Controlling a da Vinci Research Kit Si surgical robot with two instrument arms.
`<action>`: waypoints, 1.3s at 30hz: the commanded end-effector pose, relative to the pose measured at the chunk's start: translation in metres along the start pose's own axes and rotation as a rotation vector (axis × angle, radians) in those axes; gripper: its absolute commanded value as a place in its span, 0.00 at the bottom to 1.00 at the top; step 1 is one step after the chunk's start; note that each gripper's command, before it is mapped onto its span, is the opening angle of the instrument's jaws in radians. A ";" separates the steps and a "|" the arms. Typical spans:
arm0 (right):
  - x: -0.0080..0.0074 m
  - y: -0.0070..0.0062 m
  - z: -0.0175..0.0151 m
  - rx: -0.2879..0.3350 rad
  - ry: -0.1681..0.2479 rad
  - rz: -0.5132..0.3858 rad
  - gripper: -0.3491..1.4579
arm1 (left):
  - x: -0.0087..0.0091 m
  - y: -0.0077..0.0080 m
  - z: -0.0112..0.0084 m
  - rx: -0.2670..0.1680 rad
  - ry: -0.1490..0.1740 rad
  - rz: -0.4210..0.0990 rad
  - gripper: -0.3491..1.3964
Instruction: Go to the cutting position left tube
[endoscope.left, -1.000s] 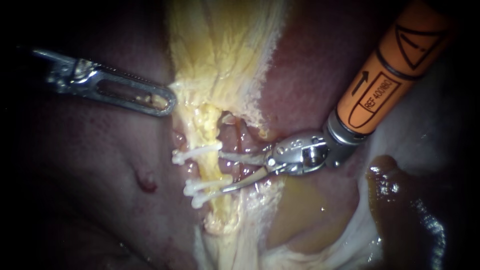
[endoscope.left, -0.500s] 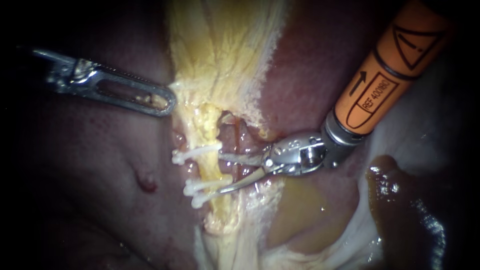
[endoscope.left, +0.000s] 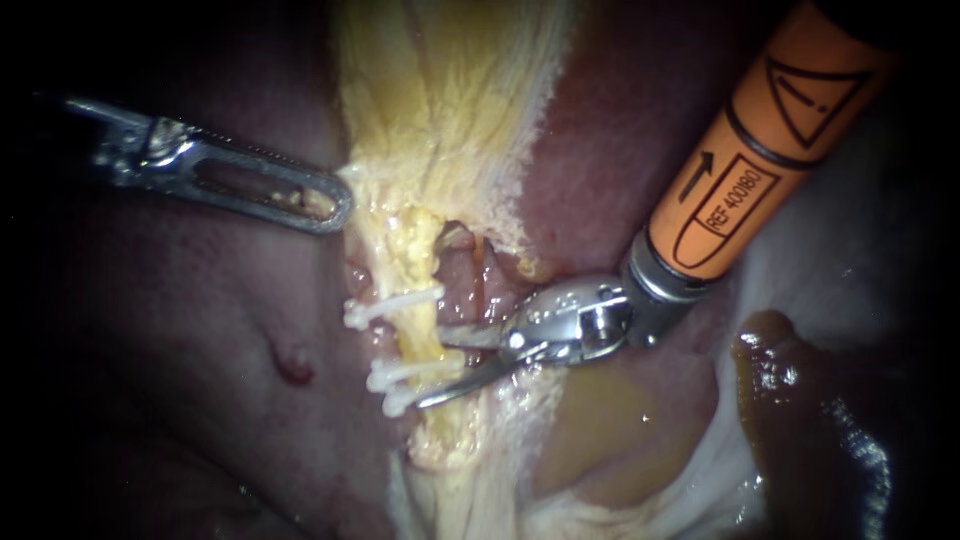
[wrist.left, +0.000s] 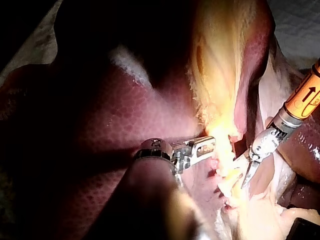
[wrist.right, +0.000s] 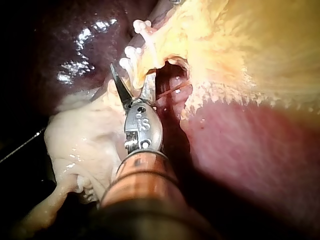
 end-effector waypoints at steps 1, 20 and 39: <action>0.0000 0.0001 0.0002 -0.001 0.002 0.000 0.99 | 0.0000 0.0000 0.0000 0.000 0.000 0.000 0.00; 0.0026 0.0006 0.0029 0.069 0.064 -0.004 0.96 | 0.0000 0.0000 0.0001 0.000 0.000 0.000 0.00; 0.0041 0.0011 0.0045 0.070 0.105 0.057 0.95 | -0.0001 0.0001 0.0002 0.000 0.000 0.000 0.00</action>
